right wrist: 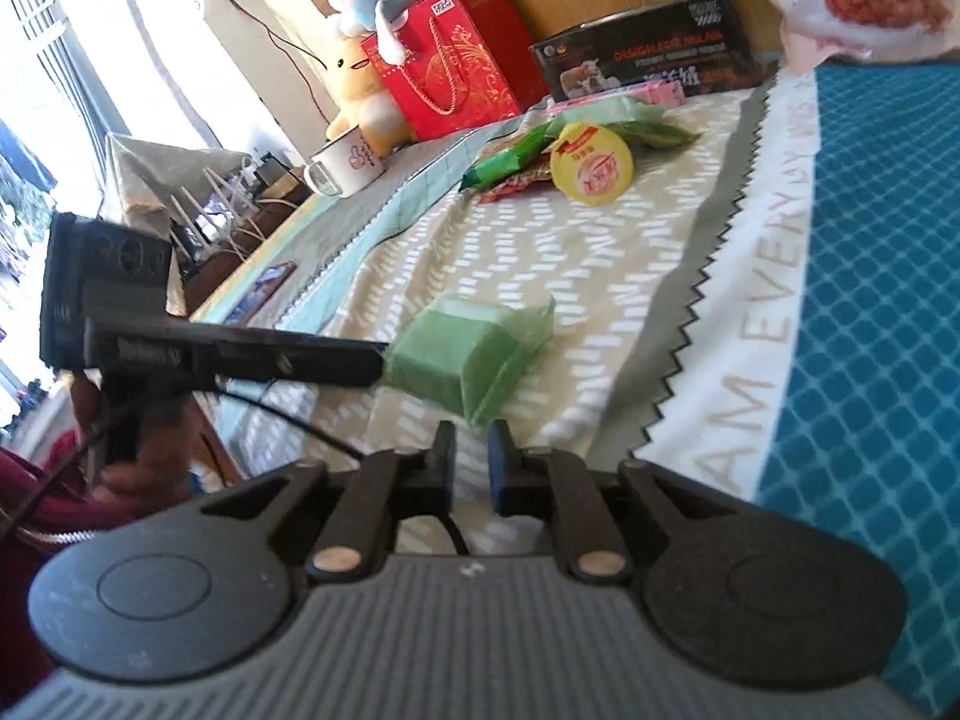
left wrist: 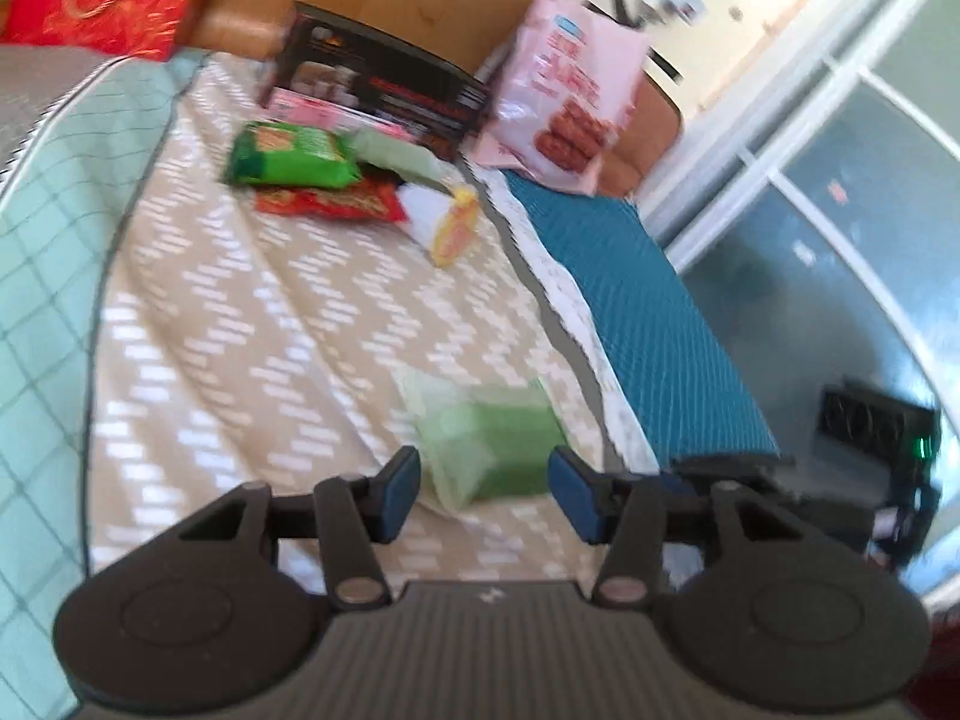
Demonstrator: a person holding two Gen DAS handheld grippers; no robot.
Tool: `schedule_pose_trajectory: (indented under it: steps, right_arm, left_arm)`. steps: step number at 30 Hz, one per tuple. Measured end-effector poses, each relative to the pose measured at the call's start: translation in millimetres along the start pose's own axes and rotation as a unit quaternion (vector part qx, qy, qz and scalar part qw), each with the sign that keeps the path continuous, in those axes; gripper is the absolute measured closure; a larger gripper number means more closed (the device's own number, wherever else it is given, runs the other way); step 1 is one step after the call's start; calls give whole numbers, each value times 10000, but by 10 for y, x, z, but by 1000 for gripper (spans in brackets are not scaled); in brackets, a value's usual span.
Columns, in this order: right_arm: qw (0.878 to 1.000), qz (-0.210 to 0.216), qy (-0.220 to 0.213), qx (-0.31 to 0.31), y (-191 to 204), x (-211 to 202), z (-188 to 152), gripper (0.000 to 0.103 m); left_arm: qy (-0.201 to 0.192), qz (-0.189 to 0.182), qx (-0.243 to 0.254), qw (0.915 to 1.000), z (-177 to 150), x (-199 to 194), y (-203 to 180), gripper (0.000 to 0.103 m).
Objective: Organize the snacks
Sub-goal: 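Grasp the green square pack with the left tool and lift it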
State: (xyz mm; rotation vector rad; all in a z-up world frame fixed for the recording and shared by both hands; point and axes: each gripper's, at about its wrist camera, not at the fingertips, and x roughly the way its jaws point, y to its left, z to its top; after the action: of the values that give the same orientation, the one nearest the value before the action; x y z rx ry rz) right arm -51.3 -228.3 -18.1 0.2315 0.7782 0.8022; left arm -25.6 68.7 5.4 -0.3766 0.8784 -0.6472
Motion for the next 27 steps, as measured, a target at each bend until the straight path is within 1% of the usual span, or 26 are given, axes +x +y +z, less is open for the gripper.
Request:
schedule_pose_trajectory:
  steps: [2,4,5,8,11,13,15,17,20,23,27]
  right_arm:
    - [9996,-143,-135,-180,27,8,30,64]
    - [9980,-334,-259,-463,76,34,65,57]
    - [9968,-399,-276,-631,106,57,81,56]
    - [9936,-451,-217,-1017,149,175,130,55]
    - [9903,-521,-117,-1280,167,322,161,54]
    - [9877,-574,-122,-1446,195,393,153,54]
    - [9852,-599,-108,-1600,250,434,146,52]
    - [9831,-560,-32,-1741,317,461,138,55]
    - [9824,-403,90,-1820,377,450,121,59]
    - [9823,-133,248,-1851,449,443,89,61]
    - [9775,299,516,-2023,579,545,81,64]
  left_arm:
    - [-75,105,-131,9998,87,-8,40,55]
    - [-118,74,-180,9997,160,7,40,54]
    - [-113,74,-172,9998,182,23,33,54]
    - [-4,199,-26,9998,217,148,-35,55]
    - [150,377,83,9991,183,280,-68,55]
    - [94,437,199,9988,153,275,-105,56]
    - [107,421,236,9988,117,249,-116,56]
    - [139,374,249,9989,74,200,-115,56]
    - [173,362,327,9987,-18,73,-108,57]
    - [256,377,372,9983,-126,-69,-78,57]
    - [291,576,432,9970,-247,-273,-39,57]
